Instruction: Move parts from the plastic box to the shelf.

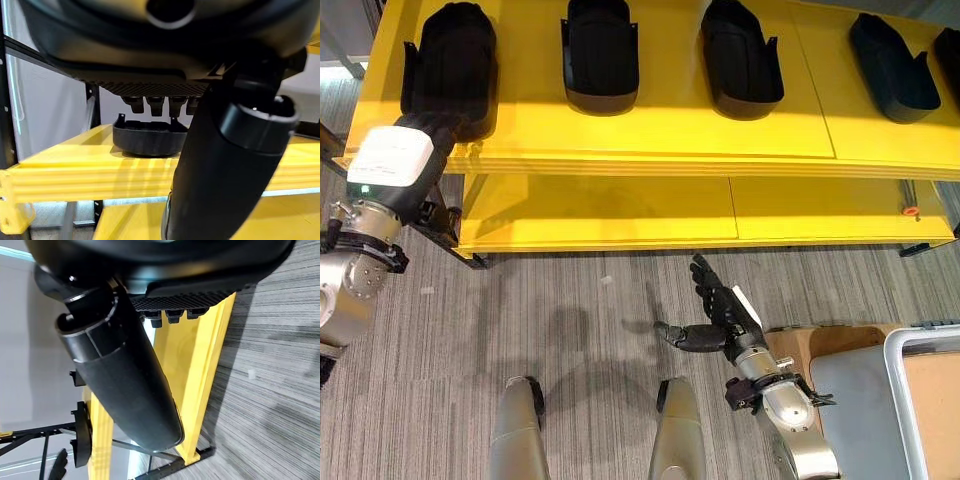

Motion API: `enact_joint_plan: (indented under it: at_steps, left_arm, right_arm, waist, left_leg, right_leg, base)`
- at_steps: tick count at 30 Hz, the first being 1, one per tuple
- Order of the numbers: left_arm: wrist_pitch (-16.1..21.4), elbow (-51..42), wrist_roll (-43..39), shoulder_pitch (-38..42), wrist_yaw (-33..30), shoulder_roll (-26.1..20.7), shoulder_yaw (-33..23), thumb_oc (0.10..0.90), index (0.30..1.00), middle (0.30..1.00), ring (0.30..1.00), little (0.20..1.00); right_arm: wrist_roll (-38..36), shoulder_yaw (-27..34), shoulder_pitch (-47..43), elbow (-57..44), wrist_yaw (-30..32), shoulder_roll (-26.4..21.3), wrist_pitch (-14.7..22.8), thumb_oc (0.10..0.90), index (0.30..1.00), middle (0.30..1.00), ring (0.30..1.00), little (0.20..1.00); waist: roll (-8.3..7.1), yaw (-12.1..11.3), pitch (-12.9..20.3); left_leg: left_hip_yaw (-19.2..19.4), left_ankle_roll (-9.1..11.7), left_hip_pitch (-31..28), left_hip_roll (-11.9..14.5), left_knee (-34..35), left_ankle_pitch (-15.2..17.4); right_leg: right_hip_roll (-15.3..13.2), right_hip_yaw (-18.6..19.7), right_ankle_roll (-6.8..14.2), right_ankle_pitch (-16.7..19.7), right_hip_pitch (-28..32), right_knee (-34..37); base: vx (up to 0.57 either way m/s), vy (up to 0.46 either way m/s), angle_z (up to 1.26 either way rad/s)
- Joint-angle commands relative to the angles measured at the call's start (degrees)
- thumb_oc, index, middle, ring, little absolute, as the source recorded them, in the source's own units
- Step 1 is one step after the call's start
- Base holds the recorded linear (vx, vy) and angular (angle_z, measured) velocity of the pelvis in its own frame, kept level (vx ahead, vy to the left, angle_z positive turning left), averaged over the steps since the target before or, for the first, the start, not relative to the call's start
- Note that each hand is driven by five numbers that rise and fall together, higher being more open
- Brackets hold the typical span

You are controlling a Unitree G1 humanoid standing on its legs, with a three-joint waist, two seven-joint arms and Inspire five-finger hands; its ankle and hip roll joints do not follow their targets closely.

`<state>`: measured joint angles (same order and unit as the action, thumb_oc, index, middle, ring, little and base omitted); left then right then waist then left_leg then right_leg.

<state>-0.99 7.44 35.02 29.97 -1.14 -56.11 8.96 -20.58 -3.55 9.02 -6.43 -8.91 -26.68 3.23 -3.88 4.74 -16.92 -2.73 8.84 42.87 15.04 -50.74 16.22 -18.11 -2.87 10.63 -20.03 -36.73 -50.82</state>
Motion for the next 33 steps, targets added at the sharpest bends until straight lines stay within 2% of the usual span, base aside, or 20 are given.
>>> enact_joint_plan:
  at_steps: [1,8,12,26,30,33]
  left_arm:
    - [1.1,-1.9,-4.2,7.7,-0.3,-3.5,-0.3,0.900,1.000,1.000,1.000,1.000]
    - [1.4,-2.8,-10.7,11.0,5.3,-7.5,2.3,0.900,1.000,1.000,1.000,1.000]
    - [1.4,-2.9,-12.1,12.5,5.6,-8.8,3.6,0.900,1.000,1.000,1.000,1.000]
    - [1.5,-10.9,-11.1,6.9,6.5,-12.1,-3.8,0.900,1.000,1.000,1.000,1.000]
    - [1.5,-9.8,-11.5,9.1,7.1,-12.5,-2.2,0.900,1.000,1.000,1.000,1.000]
    - [1.3,-7.7,-11.5,12.6,7.2,-12.4,1.0,0.900,1.000,1.000,1.000,1.000]
  right_arm:
    - [-3.2,3.3,0.9,-4.7,-1.6,-2.0,3.7,0.900,1.000,1.000,1.000,1.000]
    - [-3.4,3.4,1.4,-3.6,-3.2,-1.3,3.0,0.900,1.000,1.000,1.000,1.000]
    - [-3.4,3.0,1.6,-3.3,-3.6,-1.3,2.9,0.900,1.000,1.000,1.000,1.000]
    - [-2.8,4.4,2.0,-3.7,-4.5,-1.0,1.6,0.900,1.000,1.000,1.000,1.000]
    - [-3.0,4.1,1.6,-3.4,-4.9,-1.2,1.4,0.900,1.000,1.000,1.000,1.000]
    - [-3.1,3.7,1.4,-3.1,-4.9,-1.2,1.3,0.900,1.000,1.000,1.000,1.000]
  waist:
    - [1.86,0.3,5.3]
    - [1.91,0.1,5.2]
    - [1.87,0.0,5.2]
    - [1.86,-0.9,5.2]
    - [2.00,-0.7,5.2]
    - [2.01,-0.4,5.2]
  left_leg:
    - [-1.3,-3.6,-1.3,0.2,1.7,0.6]
    - [-1.6,-3.6,-1.1,0.1,1.8,0.4]
    - [-1.6,-3.5,-1.0,0.1,1.7,0.4]
    - [-1.8,-3.5,-1.3,-0.1,2.1,0.4]
    - [-1.8,-3.4,-1.3,-0.1,2.0,0.4]
    - [-1.8,-3.5,-1.3,-0.1,1.9,0.3]
  right_leg:
    - [1.0,-0.1,-4.4,-0.2,3.8,2.2]
    - [0.8,-0.4,-4.2,-0.1,3.9,2.2]
    - [0.8,-0.4,-4.3,-0.2,3.8,1.9]
    - [0.9,-0.6,-4.4,-0.4,4.2,2.0]
    - [0.9,-0.6,-4.4,-0.4,4.2,2.0]
    - [0.9,-0.6,-4.3,-0.4,4.2,1.9]
  base:
    - [0.00,0.000,0.00]
    - [0.00,0.000,0.00]
    - [0.00,0.000,0.00]
    - [0.00,0.000,0.00]
    - [0.00,0.000,0.00]
    - [0.00,0.000,0.00]
